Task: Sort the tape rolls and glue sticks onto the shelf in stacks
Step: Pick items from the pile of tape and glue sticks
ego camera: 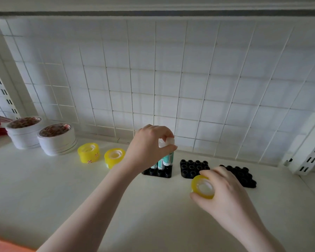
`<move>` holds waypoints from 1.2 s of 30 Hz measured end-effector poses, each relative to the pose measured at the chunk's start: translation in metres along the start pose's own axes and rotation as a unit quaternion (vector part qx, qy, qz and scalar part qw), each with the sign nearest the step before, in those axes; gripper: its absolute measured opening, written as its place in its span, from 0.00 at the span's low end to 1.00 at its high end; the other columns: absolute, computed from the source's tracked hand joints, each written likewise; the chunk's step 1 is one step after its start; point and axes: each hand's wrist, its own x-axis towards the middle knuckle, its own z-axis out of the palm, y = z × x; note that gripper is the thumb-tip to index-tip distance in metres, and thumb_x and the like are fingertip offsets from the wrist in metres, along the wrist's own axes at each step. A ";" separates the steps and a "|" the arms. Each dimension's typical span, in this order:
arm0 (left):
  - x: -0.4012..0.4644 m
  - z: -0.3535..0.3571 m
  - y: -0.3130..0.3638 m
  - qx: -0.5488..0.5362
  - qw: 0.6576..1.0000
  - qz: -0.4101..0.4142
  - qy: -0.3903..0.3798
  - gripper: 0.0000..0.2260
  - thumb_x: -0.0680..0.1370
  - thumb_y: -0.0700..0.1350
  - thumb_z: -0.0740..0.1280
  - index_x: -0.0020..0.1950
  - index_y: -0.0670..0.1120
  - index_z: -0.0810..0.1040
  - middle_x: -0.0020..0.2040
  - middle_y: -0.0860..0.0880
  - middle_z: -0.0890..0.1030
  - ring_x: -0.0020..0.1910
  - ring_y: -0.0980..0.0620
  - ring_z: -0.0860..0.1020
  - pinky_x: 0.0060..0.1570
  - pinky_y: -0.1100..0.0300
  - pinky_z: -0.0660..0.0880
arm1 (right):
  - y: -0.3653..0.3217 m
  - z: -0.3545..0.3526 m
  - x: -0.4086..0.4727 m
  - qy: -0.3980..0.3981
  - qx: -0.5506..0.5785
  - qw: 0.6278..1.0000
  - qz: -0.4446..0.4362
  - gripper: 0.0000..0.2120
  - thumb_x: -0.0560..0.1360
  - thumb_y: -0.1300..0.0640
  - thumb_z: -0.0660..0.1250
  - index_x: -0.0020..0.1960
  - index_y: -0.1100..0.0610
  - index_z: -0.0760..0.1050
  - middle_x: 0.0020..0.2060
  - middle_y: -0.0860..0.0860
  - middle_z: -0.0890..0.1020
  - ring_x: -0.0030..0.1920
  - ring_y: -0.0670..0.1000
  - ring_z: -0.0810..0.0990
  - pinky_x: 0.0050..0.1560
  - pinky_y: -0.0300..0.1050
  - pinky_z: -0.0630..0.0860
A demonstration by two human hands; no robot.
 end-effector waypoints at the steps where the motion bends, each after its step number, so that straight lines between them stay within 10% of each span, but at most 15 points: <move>1: 0.000 0.001 -0.002 0.004 1.000 0.002 0.006 0.06 0.71 0.48 0.72 0.45 0.50 0.79 0.38 0.61 0.76 0.40 0.64 0.69 0.43 0.74 0.62 | 0.000 0.000 0.000 0.001 0.001 1.000 -0.003 0.23 0.57 0.50 0.79 0.50 0.55 0.80 0.41 0.47 0.76 0.43 0.52 0.77 0.42 0.41 0.69; 16: -0.005 0.025 -0.016 0.061 0.996 0.037 0.051 0.10 0.67 0.45 0.76 0.47 0.46 0.83 0.42 0.49 0.80 0.44 0.46 0.76 0.45 0.57 0.67 | 0.004 -0.001 -0.006 0.017 0.003 1.000 -0.005 0.24 0.55 0.50 0.81 0.48 0.56 0.81 0.39 0.46 0.75 0.39 0.49 0.77 0.38 0.38 0.67; 26: -0.009 0.031 -0.020 0.110 0.988 0.084 0.063 0.11 0.68 0.46 0.69 0.47 0.45 0.84 0.43 0.50 0.81 0.41 0.47 0.78 0.36 0.59 0.73 | 0.006 -0.003 -0.006 -0.019 0.027 0.999 0.004 0.24 0.64 0.46 0.75 0.57 0.53 0.78 0.46 0.44 0.74 0.51 0.47 0.74 0.46 0.37 0.64; 36: -0.016 0.042 -0.029 0.133 0.984 0.099 0.071 0.13 0.71 0.48 0.67 0.52 0.45 0.83 0.51 0.50 0.83 0.50 0.50 0.81 0.46 0.62 0.76 | 0.007 0.002 -0.006 0.012 0.014 1.000 0.001 0.24 0.58 0.47 0.79 0.50 0.55 0.80 0.40 0.45 0.74 0.43 0.51 0.77 0.40 0.40 0.67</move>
